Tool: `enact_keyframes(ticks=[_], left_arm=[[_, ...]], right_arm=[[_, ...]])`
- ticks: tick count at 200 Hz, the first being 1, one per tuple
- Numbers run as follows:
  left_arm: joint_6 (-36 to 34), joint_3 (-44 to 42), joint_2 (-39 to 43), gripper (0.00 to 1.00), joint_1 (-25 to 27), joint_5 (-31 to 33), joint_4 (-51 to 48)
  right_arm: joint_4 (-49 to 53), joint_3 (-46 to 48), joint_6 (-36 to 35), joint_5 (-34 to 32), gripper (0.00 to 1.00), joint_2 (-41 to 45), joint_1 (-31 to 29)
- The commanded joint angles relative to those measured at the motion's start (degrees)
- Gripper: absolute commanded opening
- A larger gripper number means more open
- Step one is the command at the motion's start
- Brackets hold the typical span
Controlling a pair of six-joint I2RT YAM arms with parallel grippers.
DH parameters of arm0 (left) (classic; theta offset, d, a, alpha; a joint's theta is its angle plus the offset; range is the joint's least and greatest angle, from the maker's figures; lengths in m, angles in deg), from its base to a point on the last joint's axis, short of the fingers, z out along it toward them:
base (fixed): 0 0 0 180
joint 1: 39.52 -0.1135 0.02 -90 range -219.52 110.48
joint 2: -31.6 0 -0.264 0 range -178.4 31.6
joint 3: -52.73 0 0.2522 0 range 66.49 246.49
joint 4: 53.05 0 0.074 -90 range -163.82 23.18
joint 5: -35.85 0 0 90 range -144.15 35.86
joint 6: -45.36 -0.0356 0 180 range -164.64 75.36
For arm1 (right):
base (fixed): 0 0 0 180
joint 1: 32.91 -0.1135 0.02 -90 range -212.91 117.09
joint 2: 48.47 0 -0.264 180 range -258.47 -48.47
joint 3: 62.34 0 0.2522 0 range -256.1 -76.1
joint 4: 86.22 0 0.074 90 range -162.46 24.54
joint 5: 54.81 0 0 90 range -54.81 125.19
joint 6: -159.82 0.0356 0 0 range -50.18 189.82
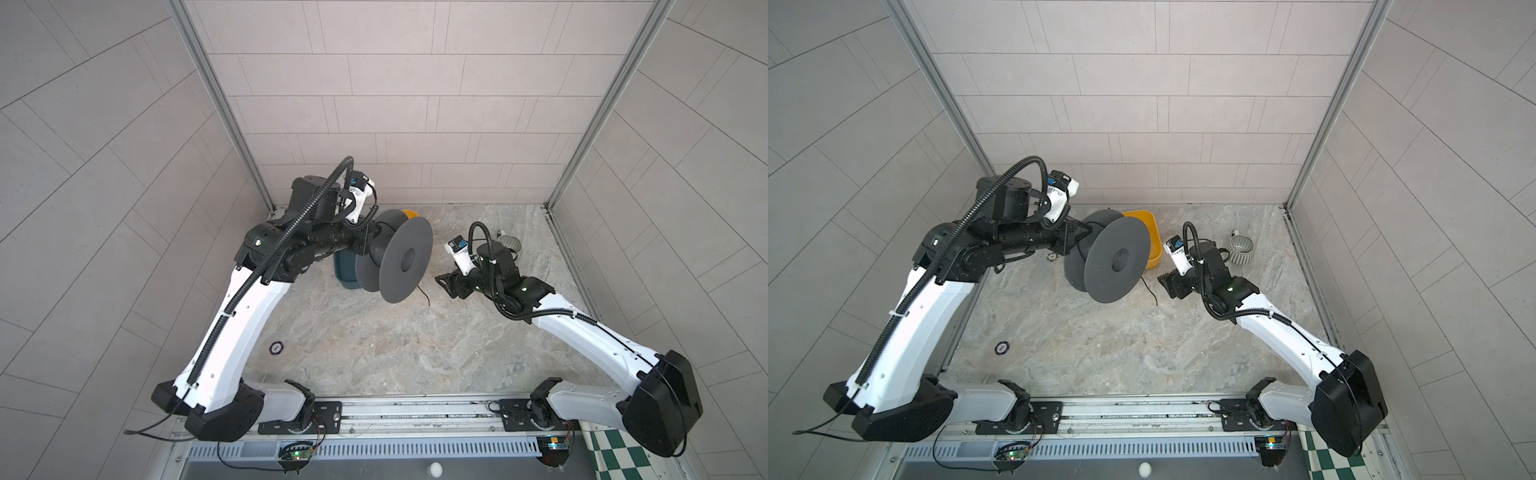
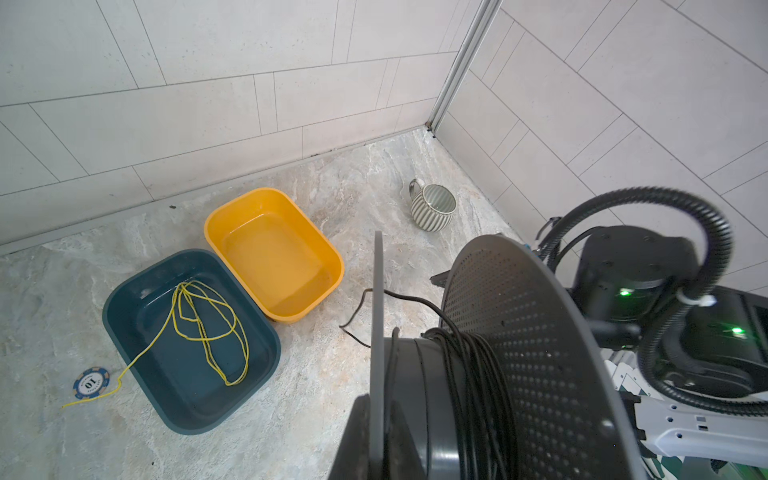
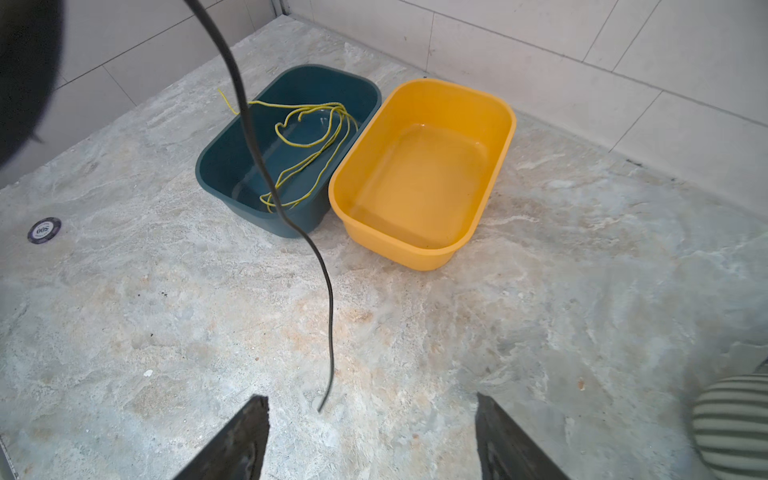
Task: Wrap the cables
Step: 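Pull the cable with the right gripper down and away from the spool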
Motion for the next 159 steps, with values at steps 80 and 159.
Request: enact_keyframes(ticks=[80,159], left_arm=[[-0.27,2.35,3.38,0.0,-0.15,-2.83,5.59],[-0.61,2.38,3.36,0.0,-0.12,-2.85,5.94]], right_arm=[[-11.13,1.35,-0.57,13.89,0.66,-10.66,0.3],[-9.67,-4.01,0.03,21.25,0.56,-20.02,0.26]])
